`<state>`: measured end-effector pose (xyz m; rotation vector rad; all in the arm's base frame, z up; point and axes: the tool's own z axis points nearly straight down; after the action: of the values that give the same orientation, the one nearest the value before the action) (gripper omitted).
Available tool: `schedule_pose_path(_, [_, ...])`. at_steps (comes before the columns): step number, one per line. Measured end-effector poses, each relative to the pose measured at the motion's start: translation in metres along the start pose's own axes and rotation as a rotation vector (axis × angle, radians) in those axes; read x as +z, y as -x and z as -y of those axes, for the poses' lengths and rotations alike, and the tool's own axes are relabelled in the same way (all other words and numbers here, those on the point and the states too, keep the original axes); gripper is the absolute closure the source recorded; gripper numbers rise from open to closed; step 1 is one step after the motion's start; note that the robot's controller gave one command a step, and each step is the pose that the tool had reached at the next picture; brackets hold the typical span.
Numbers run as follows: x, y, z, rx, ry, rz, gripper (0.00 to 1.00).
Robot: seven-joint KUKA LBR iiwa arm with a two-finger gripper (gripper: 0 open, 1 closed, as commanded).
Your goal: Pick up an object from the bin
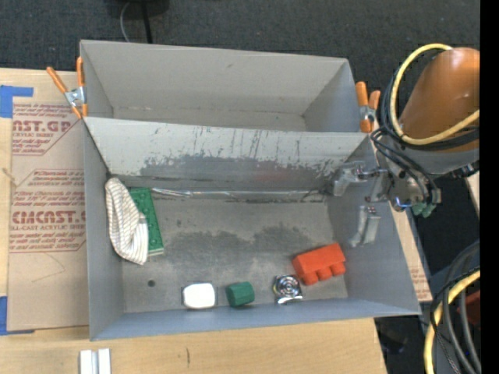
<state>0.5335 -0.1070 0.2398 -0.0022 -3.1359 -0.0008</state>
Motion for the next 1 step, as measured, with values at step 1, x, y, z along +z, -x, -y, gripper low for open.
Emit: schedule_pose_path(1, [-0.0046, 0.0014, -0.0005, -0.002, -0.001, 0.008, 0.00])
